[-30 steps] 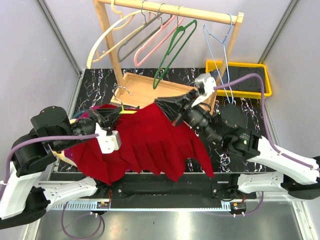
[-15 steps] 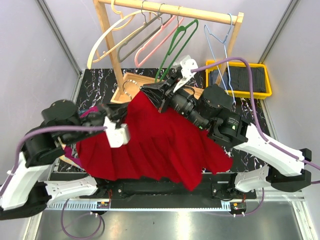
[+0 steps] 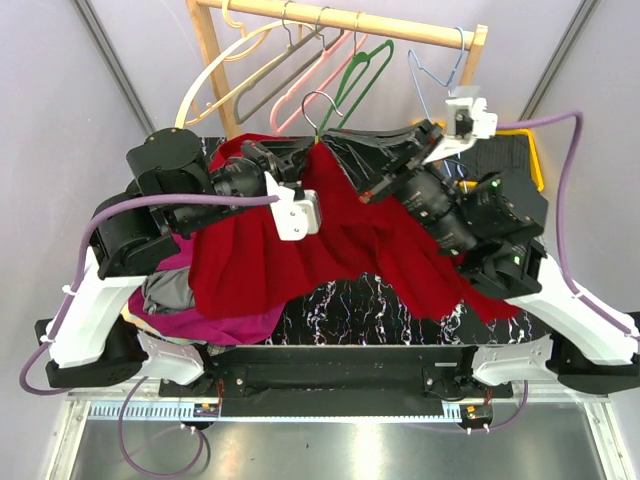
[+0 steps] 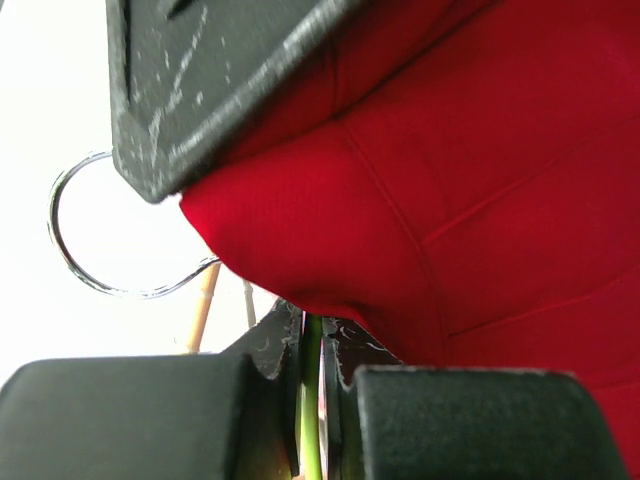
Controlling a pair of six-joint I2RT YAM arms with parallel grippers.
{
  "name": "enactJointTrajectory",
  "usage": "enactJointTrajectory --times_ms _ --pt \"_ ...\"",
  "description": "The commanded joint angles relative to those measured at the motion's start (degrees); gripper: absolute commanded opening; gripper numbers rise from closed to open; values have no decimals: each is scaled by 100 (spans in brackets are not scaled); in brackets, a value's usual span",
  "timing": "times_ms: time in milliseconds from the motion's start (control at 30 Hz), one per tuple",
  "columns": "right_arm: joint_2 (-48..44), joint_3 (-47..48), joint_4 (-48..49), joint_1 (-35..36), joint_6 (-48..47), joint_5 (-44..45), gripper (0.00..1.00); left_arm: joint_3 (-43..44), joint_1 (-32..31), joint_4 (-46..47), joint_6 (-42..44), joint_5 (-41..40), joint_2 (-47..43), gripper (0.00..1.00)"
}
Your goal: Remove the skirt from the hanger
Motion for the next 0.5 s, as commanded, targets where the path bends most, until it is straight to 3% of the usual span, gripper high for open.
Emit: enactJointTrajectory --times_ms 0,67,100,167,200,267,300,467 --pt "82 -407 13 15 270 -307 8 120 -159 1610 -142 317 -177 0" --pt "432 -312 -57 -21 499 -474 17 -135 -682 1601 -143 327 -301 0" --pt "565 -120 -127 -12 569 -632 32 -441 -982 1601 -39 -39 -406 0" --pt "706 -4 -435 -12 613 -538 40 -689 -1771 1584 -2 -385 -503 0" --pt "628 -56 -444 -21 544 -441 60 -864 -1924 1523 -37 -708 -590 0" --pt "200 -301 -418 -12 360 31 80 -1093 -2031 1452 -12 -816 -792 0" --pt "23 -381 -418 -29 106 209 99 -1129 -2022 1461 76 -1104 -828 0" --pt "-1006 -610 -426 -21 -344 729 100 -403 -1338 1645 349 -1607 -732 0"
